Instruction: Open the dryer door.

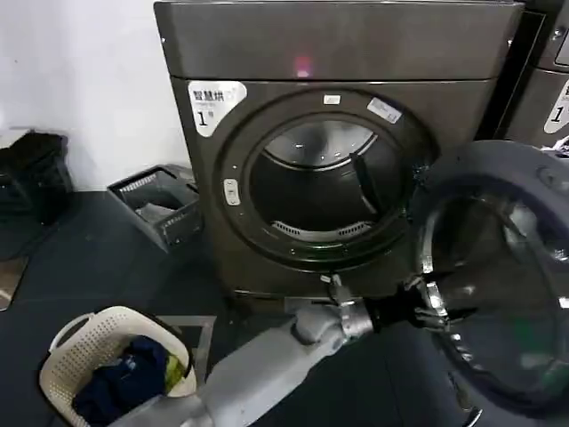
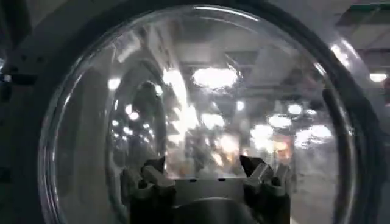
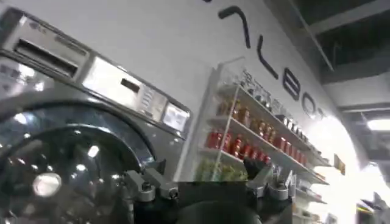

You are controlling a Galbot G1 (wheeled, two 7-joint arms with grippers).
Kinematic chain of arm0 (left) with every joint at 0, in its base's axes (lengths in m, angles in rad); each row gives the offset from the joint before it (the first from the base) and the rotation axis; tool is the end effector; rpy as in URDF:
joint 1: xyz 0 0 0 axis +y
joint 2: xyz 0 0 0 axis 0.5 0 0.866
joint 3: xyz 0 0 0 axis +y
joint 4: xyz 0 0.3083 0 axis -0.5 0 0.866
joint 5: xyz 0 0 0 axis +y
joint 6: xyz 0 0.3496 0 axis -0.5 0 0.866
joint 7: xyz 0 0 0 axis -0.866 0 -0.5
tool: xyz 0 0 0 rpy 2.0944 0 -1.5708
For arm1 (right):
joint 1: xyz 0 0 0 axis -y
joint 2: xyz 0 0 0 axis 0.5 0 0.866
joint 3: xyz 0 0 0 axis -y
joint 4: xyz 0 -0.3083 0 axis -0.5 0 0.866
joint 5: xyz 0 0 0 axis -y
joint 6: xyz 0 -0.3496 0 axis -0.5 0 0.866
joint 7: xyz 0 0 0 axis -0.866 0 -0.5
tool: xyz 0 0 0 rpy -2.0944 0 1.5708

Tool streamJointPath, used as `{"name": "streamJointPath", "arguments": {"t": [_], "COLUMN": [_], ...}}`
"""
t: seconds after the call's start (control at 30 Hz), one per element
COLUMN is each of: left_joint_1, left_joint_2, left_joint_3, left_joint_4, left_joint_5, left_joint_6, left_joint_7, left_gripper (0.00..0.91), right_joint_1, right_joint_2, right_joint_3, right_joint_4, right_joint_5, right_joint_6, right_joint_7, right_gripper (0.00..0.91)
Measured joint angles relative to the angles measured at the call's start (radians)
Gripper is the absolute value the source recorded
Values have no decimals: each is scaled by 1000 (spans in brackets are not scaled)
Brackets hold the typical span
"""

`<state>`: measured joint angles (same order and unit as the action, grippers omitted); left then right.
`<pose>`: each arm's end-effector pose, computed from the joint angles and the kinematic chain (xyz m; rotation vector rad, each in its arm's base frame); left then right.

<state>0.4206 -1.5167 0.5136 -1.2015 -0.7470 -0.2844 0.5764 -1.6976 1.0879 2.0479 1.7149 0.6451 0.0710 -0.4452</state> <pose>0.3976 -0.2568 -0.2665 1.9314 2.1929 -0.3300 -0.0284 -0.4259 -0.0639 0.9516 2.6137 -0.6470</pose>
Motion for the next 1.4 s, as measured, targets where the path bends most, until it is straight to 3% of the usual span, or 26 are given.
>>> {"name": "streamJointPath", "arguments": {"t": [0.27,0.6,1.07,1.23,1.4], "left_joint_1": [-21,-47,-80,-58,-38], "left_joint_2": [-80,-92,-92,-92,-92], "left_joint_3": [18,21,22,22,23], "left_joint_4": [75,173,240,214,190], "left_joint_5": [54,140,167,175,154], "left_joint_6": [-27,-43,-107,-165,-278], "left_joint_7": [-51,-146,-144,-157,-251], "left_gripper": [907,907,907,907,907], "right_joint_1": [-15,-22,-22,-19,-16], "right_joint_2": [-8,1,8,11,12], "right_joint_3": [51,62,49,43,35], "right_joint_4": [-18,-10,-9,-11,-1], "right_joint_5": [-31,-27,-27,-27,-27], "right_joint_6": [-27,-15,1,8,13], "right_joint_7": [95,90,88,86,85], "right_gripper": [907,907,907,907,907]}}
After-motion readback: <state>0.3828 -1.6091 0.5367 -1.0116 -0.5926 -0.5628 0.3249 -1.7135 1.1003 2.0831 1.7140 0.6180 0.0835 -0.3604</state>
